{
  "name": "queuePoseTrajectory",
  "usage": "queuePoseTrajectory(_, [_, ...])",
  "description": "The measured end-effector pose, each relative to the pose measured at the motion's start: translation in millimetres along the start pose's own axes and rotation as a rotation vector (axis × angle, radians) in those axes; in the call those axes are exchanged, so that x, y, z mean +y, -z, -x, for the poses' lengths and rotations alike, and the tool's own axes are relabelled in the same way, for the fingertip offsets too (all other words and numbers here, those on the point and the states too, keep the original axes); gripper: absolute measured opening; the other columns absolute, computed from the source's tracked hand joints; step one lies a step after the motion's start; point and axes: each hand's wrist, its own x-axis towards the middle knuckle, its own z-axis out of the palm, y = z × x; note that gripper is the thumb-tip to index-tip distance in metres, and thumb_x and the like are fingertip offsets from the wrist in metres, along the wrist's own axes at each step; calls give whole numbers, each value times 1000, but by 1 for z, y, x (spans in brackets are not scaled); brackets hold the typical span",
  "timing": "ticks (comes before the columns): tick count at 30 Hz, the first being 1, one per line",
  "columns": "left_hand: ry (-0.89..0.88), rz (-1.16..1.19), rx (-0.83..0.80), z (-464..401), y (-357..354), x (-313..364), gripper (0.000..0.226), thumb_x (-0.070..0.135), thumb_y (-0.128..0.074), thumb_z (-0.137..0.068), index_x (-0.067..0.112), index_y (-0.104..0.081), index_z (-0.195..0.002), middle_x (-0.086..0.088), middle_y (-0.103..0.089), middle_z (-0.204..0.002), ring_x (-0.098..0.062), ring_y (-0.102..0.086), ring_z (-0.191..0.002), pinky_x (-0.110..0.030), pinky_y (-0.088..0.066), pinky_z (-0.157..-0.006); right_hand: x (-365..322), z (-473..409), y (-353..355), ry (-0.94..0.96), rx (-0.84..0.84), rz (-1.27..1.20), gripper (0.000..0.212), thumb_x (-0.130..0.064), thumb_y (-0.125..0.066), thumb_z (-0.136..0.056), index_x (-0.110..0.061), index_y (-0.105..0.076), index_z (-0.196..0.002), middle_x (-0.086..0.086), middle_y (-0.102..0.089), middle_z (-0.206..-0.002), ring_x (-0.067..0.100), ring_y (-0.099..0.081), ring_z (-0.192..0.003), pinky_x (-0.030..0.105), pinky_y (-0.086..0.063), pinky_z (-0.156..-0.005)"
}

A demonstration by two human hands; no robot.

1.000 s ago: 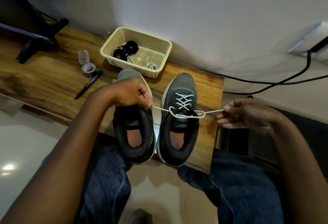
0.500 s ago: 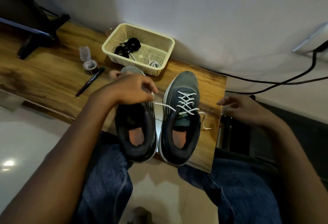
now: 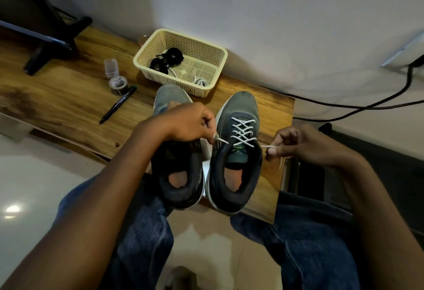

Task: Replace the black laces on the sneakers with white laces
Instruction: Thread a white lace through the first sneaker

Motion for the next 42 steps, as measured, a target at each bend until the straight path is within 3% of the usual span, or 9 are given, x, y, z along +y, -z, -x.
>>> queuePoseTrajectory(5, [30,-18,-10,5,5,-3,7,27,-71,-83,22,-73,-79,22,-70,-69,8,-61,-74,-41,-40,-102,4,0,5,-58,-28,4,4,-5,-69,-81,-2,-70,-78,6,-73,-73,5,-67,-68,11,-46,-60])
queuePoseTrajectory(14, [-15,11,-16,2,-8,11,14,40,-70,-81,26,-73,-84,20,-70,-76,5,-60,-88,-45,-34,-108,2,-5,-3,-7,32,5,2,-10,-70,-81,-9,-72,-80,3,-73,-71,5,-66,-65,10,-46,-59])
queuePoseTrajectory(19, [-38,3,6,0,-6,11,12,31,-69,-84,22,-71,-78,22,-69,-68,14,-54,-70,-48,-36,-105,1,-4,-1,-22,44,-38,10,-18,-67,-80,-8,-71,-80,9,-72,-68,10,-65,-63,18,-49,-61])
queuePoseTrajectory(25, [-9,-1,-69,2,-2,11,8,25,-69,-82,21,-72,-76,15,-69,-69,12,-55,-69,-49,-36,-103,3,1,4,-101,11,-31,10,-10,-65,-86,-6,-68,-78,19,-69,-72,21,-63,-67,29,-50,-68])
queuePoseTrajectory(29, [8,26,-95,1,-5,10,10,29,-69,-81,21,-72,-76,16,-69,-69,3,-59,-77,-52,-36,-104,5,-1,3,-123,6,-21,11,-14,-66,-86,-4,-69,-82,27,-69,-82,25,-64,-72,29,-52,-70])
queuePoseTrajectory(32, [15,40,-76,1,-8,11,16,37,-68,-84,23,-71,-76,18,-70,-69,2,-59,-78,-53,-35,-105,7,-3,1,-121,25,-34,25,-26,-67,-82,-2,-68,-87,23,-70,-81,23,-66,-71,28,-53,-69])
queuePoseTrajectory(35, [32,49,-11,0,-11,16,24,47,-60,-87,26,-69,-83,15,-70,-84,-6,-60,-91,-51,-32,-107,5,-6,-3,-120,86,14,31,-36,-62,-86,-5,-65,-91,12,-70,-71,18,-65,-64,22,-51,-60])
queuePoseTrajectory(38, [53,-18,87,-5,-18,21,19,35,-49,-97,29,-63,-109,8,-62,-109,-17,-54,-112,-45,-29,-110,6,-19,-7,-62,265,107,23,-33,-57,-93,-10,-62,-93,6,-66,-71,16,-64,-62,30,-51,-62])
queuePoseTrajectory(42, [54,-58,70,-12,-28,22,41,18,-40,-101,26,-43,-141,-2,-50,-141,-23,-44,-131,-44,-31,-111,4,-40,-11,-25,436,185,8,-18,-53,-98,-14,-60,-99,4,-63,-77,12,-61,-62,25,-46,-55])
